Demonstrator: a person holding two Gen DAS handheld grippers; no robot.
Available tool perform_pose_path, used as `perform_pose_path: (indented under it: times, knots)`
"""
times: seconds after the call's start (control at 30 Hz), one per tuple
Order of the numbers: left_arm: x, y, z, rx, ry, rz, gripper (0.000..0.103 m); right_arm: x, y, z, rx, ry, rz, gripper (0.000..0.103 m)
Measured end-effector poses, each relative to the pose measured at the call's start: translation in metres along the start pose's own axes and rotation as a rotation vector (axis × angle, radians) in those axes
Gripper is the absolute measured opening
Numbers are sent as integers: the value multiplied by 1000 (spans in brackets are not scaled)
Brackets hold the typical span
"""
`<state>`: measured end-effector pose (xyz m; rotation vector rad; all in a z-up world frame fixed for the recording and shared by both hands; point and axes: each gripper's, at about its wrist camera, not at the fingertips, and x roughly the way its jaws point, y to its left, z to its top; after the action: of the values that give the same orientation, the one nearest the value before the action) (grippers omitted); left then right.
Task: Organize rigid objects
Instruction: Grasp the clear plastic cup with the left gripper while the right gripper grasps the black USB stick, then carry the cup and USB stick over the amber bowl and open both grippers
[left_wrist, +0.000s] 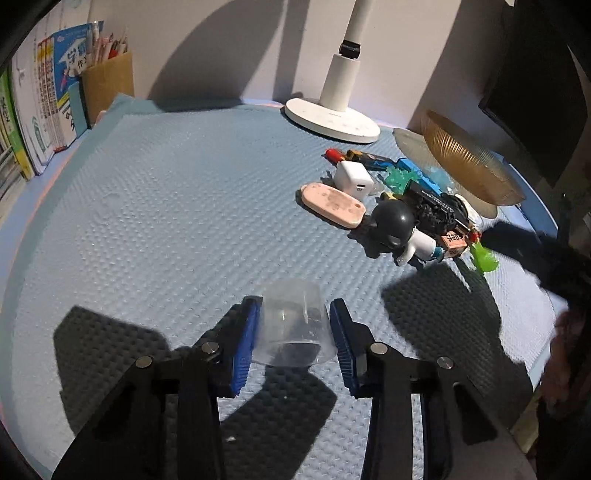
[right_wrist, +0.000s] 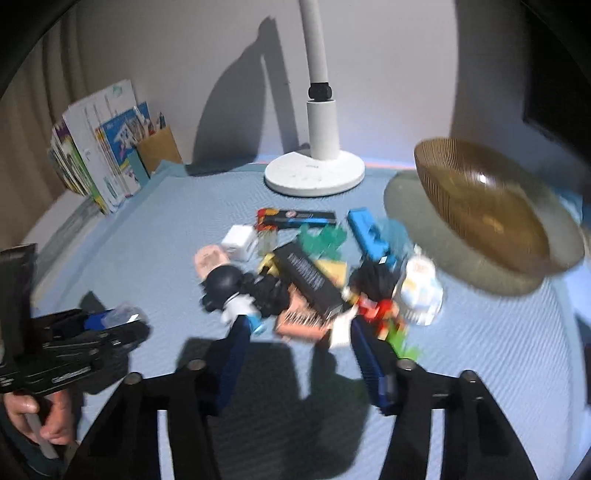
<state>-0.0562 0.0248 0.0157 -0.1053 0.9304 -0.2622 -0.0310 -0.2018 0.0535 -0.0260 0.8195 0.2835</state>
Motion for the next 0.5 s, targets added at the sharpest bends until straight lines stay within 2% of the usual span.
perform_pose_path:
  times: [0.03,0.3,0.37,0.43,0.5]
  knots:
    - [-1,1,0,0,-5,-1,36,6,-4,5,-19,4,-6,41]
    - [3,3,2,0,-12,-27,36,50,-17,24,-164,105,13,40]
    - [4,3,2,-2,-13,-32,36,56,-15,27,-184,107,31,37]
    - [4,2,3,0,-12,-30,36,58,-10,30,-206,100,40,27]
    - [3,0,3,8,-15,-28,36,58,-6,31,-219,93,32,24]
